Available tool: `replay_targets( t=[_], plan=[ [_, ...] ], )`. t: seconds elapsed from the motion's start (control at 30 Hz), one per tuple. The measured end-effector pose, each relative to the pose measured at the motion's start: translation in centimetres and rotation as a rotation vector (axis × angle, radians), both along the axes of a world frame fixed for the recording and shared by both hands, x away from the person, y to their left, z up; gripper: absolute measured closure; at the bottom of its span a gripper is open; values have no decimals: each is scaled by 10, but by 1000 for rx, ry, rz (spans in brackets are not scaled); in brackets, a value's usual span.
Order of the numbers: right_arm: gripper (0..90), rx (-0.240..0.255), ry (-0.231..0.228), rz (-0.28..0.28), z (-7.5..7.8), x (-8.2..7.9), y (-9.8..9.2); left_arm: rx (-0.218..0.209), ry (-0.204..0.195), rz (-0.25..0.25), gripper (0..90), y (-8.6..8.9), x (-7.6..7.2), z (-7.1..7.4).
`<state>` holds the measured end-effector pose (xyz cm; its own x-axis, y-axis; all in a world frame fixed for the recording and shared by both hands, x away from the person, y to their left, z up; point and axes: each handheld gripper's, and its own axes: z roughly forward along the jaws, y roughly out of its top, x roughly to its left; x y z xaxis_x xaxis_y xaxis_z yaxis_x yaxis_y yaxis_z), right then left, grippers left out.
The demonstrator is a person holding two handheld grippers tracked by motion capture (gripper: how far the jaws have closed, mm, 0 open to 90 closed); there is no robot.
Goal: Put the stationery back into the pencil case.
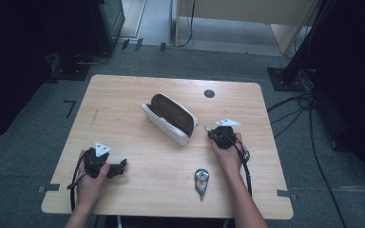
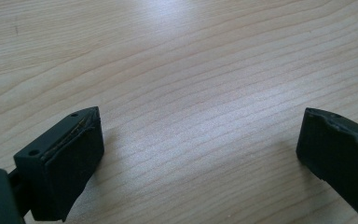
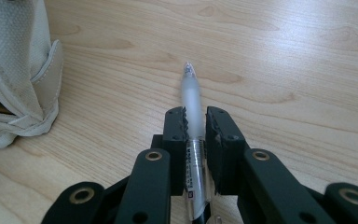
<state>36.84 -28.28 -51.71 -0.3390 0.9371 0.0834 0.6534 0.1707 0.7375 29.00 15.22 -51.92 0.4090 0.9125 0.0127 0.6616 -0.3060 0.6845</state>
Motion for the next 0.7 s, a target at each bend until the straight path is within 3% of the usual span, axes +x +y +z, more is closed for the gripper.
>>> replay_targets(
  t=[0.13,0.3,0.4,0.5,0.7],
  plan=[
    [767,-30,-24,4,-1,-3,2,0,0,0,9,0,0,0],
    [697,-27,-22,2,-1,-3,2,0,0,0,9,0,0,0],
    [706,-29,-28,-5,-2,-4,2,0,0,0,9,0,0,0],
    [772,-32,-46,-21,-3,-6,0,-1,-1,-1,9,0,0,0],
    [803,-33,-32,-13,-2,-7,-2,-2,0,0,9,0,0,0]
  ],
)
